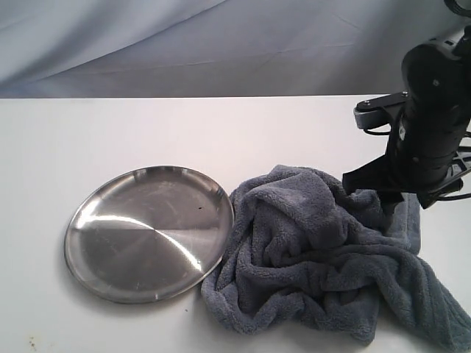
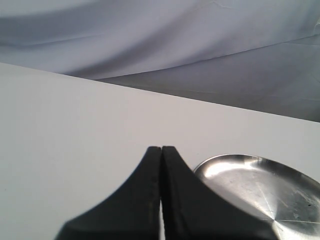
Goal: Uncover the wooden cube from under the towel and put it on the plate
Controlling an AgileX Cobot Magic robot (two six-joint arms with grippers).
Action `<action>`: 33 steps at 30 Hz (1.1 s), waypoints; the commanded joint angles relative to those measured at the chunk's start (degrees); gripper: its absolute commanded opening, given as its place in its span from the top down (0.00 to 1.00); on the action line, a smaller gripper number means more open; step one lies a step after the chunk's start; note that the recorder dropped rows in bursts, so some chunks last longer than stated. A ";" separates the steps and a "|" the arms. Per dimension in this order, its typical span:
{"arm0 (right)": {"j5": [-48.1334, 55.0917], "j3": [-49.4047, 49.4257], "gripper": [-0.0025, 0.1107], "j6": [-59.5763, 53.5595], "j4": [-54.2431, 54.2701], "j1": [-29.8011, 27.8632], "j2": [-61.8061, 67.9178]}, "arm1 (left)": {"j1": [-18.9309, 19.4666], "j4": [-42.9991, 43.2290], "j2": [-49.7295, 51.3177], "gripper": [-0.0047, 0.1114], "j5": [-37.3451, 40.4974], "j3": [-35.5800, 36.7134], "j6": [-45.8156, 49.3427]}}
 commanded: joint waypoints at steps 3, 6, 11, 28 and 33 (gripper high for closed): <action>-8.06 -0.26 0.56 0.42 3.68 -4.19 3.43 | 0.11 -0.26 -0.15 0.96 -0.50 0.26 -0.20; -11.65 -0.26 0.56 0.42 4.42 -4.45 4.29 | 0.11 -0.26 -0.15 0.96 -0.50 0.26 -0.20; -14.07 -0.26 0.56 0.71 5.47 -4.45 5.03 | 0.11 -0.26 -0.15 0.96 -0.50 0.26 -0.20; -15.83 -0.26 0.61 1.83 5.47 -4.45 10.72 | 0.11 -0.26 -0.15 0.96 -0.50 0.26 -0.20; -15.66 -0.26 0.64 1.35 5.06 -4.45 10.72 | 0.11 -0.26 -0.15 0.96 -0.50 0.26 -0.20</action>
